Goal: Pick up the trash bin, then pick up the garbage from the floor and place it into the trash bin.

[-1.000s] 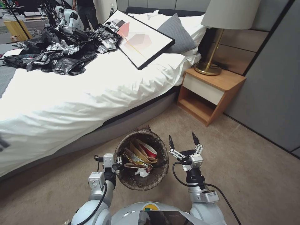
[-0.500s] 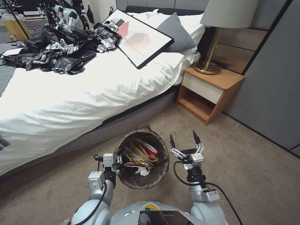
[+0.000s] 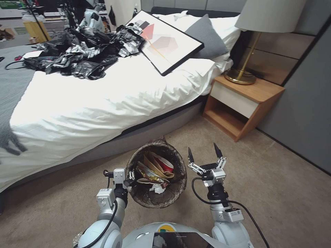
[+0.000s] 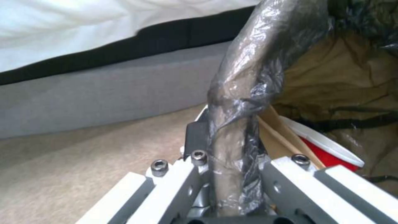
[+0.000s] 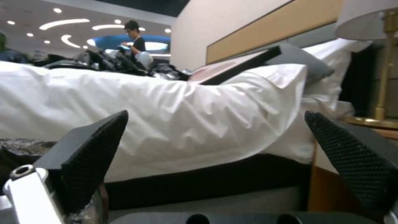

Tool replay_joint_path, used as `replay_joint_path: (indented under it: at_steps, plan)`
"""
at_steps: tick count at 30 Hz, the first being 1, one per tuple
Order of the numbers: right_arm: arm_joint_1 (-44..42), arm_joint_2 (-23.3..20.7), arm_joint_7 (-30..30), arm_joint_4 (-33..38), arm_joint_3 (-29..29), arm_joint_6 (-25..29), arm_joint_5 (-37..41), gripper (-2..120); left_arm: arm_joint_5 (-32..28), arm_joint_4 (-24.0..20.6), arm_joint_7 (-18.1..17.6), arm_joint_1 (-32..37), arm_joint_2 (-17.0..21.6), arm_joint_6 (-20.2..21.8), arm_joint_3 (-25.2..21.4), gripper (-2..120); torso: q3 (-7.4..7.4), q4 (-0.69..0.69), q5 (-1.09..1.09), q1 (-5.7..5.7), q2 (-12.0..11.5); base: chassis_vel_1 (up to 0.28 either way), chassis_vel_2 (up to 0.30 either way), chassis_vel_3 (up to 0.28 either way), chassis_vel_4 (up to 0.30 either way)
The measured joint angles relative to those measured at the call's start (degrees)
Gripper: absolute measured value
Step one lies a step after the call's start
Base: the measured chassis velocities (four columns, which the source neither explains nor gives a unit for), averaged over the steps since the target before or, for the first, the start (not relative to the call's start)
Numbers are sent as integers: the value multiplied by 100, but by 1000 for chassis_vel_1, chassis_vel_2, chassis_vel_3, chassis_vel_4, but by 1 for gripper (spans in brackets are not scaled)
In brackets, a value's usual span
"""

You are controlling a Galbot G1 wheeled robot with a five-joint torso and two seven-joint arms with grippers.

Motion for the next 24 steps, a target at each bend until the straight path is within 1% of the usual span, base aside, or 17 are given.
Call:
replay_joint_path:
  at_steps: [15,24]
  plan:
    - [16,-16,-29,8,49,-1,-32,100,-8,-19,-9,2,3,4,-30,0,0,0,0,0,0,113,109,101,99]
    - [43,-14,61,6,110,-62,-91,100,2,-11,-12,-7,-2,-46,-33,0,0,2,0,0,0,109,117,106,113]
